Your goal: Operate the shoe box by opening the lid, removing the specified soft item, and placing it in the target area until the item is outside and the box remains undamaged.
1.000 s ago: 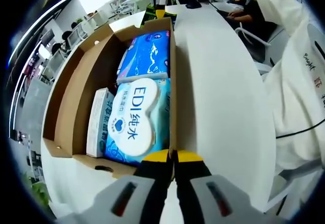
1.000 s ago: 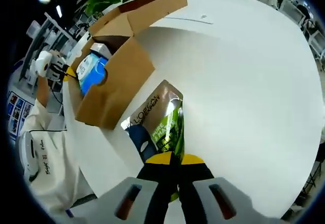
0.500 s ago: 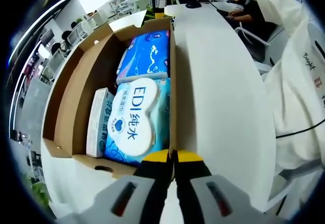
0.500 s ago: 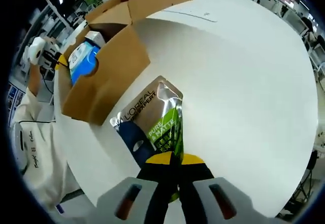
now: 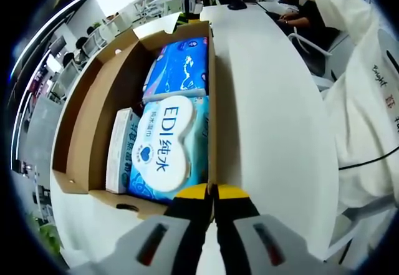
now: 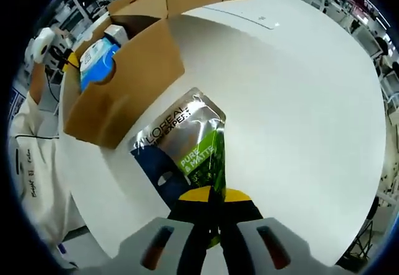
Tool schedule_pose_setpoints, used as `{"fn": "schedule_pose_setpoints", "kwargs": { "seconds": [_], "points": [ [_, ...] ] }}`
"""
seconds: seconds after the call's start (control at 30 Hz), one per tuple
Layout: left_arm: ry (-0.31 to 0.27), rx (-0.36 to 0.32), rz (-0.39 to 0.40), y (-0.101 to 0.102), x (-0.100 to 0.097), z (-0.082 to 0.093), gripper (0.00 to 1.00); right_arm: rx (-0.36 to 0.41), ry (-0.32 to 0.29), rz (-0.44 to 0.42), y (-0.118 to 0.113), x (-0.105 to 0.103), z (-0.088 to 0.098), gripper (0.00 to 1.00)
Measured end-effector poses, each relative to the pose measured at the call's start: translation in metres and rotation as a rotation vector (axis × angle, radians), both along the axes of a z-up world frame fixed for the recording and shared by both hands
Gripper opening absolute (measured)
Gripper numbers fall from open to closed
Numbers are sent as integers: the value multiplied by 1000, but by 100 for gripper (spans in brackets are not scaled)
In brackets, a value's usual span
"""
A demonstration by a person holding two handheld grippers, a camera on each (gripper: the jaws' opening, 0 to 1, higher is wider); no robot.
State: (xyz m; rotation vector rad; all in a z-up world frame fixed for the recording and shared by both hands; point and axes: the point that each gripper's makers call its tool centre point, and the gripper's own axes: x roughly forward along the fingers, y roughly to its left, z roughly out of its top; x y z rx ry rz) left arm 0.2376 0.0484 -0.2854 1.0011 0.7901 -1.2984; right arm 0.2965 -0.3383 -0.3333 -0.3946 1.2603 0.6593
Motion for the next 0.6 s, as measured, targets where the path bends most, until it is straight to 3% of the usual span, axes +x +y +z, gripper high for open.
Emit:
{"fn": "schedule_pose_setpoints", "kwargs": {
  "seconds": [0.07,0.2,0.37,0.6],
  "points": [
    [0,0,0,0,0,0,2,-4,-9,7,1,-1,-1,0],
    [-4,2,-4,0,1,0,2,-44,-105,133,-3,8,-4,6],
    [-4,6,-2,0,3,-1,2,-53,-152,121,-9,15,-3,12],
    [-9,6,0,1,5,-2,2,-68,-225,101,-15,22,-2,29]
  ]
}}
